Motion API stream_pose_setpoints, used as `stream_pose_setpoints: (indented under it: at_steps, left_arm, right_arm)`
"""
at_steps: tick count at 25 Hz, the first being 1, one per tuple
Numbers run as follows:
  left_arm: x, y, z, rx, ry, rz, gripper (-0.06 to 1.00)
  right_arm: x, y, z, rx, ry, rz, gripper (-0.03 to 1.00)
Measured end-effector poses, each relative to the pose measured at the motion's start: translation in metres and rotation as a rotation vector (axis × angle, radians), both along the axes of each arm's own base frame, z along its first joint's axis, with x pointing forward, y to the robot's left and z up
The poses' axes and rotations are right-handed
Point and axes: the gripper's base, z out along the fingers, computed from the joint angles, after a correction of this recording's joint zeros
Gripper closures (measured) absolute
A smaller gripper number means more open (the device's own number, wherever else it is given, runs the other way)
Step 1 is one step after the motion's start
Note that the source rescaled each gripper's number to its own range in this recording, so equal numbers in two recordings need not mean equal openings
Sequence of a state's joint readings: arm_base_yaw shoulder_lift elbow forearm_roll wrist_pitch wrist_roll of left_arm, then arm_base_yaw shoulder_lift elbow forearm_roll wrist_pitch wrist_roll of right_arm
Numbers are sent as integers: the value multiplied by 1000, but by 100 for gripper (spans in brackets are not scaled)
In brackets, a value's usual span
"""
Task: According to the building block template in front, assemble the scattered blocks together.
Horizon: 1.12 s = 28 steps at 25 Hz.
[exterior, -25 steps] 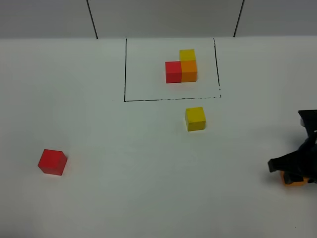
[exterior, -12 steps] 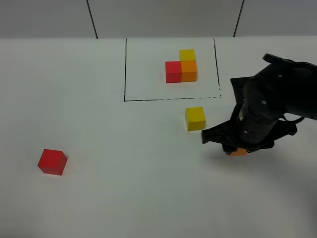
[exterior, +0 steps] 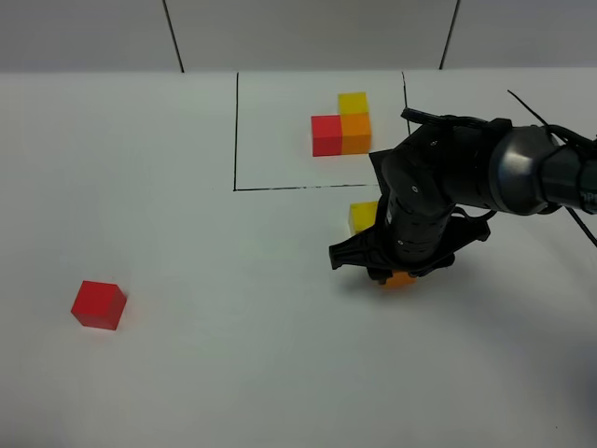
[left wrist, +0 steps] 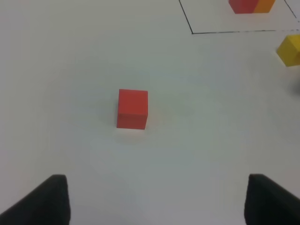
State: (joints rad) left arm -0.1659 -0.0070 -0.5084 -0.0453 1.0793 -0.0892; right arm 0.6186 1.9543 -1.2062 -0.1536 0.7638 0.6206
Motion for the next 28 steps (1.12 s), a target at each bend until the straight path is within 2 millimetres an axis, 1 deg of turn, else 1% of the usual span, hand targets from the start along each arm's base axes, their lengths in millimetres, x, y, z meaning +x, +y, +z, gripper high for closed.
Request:
stream_pose_setpoints:
  at_steps: [7, 13, 28]
  left_arm:
    - [0, 0, 0, 0, 0, 0, 29]
    - [0, 0, 0, 0, 0, 0, 29]
    - [0, 0, 0, 0, 0, 0, 29]
  right_arm:
    - [0, 8, -7, 11, -23, 62, 96]
    - [1, 12, -12, 14, -26, 77, 96]
    - [4, 14, -14, 34, -44, 67, 96]
